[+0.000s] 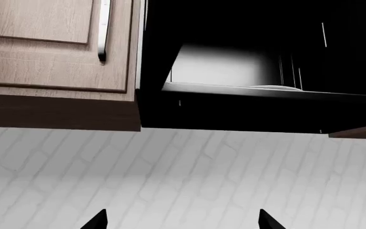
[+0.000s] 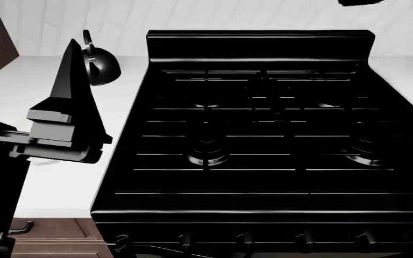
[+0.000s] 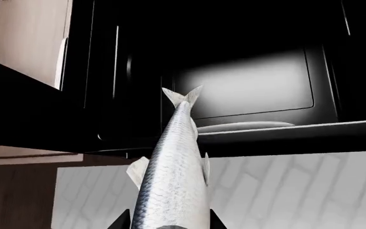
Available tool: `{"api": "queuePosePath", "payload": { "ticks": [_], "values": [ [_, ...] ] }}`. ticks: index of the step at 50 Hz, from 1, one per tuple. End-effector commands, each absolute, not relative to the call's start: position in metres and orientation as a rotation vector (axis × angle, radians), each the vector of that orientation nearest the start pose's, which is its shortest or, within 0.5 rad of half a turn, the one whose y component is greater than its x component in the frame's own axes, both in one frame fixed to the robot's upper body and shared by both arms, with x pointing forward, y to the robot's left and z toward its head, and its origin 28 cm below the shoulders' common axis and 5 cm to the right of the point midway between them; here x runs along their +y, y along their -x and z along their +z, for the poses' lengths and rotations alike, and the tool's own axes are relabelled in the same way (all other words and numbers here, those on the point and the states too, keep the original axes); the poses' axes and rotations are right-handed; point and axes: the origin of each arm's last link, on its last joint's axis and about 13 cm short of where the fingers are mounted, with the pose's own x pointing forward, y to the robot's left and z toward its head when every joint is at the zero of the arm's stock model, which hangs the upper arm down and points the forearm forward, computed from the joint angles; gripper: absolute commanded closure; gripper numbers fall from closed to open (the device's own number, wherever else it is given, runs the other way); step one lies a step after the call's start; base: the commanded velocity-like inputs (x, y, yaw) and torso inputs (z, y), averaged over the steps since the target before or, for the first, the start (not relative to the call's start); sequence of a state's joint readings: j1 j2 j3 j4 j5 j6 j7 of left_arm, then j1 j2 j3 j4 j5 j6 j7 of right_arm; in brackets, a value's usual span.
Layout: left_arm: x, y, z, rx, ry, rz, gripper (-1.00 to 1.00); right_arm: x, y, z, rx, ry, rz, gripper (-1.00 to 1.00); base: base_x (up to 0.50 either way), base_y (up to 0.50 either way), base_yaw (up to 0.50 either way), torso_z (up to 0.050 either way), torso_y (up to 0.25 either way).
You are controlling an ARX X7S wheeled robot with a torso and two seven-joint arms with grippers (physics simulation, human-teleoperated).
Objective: Pick the fish from the counter and place it in the microwave.
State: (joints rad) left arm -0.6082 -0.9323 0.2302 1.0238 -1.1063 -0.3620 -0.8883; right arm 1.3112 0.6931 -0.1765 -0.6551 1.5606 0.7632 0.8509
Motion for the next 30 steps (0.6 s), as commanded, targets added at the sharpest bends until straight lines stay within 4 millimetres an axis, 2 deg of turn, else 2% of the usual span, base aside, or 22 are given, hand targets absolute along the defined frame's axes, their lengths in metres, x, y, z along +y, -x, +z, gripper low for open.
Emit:
{"api": "queuePosePath", "payload": {
  "ticks": [1, 7, 18, 30],
  "values": [
    [0.228, -0.156, 0.268, -0.599, 0.053, -0.147, -1.0, -0.116, -0.184, 0.404, -0.636, -0.064, 0.292, 1.0, 0.0, 0.0, 0.0, 0.0, 0.0],
    [0.229, -0.155, 0.27, -0.607, 0.05, -0.152, -1.0, -0.115, -0.194, 0.429, -0.628, -0.029, 0.273, 1.0, 0.0, 0.0, 0.0, 0.0, 0.0],
    [0.229, -0.154, 0.271, -0.61, 0.048, -0.153, -1.0, -0.118, -0.201, 0.438, -0.614, -0.02, 0.251, 1.0, 0.0, 0.0, 0.0, 0.0, 0.001],
    [0.231, -0.154, 0.27, -0.61, 0.049, -0.149, -1.0, -0.114, -0.211, 0.466, -0.605, 0.023, 0.235, 1.0, 0.0, 0.0, 0.0, 0.0, 0.0]
  ]
}}
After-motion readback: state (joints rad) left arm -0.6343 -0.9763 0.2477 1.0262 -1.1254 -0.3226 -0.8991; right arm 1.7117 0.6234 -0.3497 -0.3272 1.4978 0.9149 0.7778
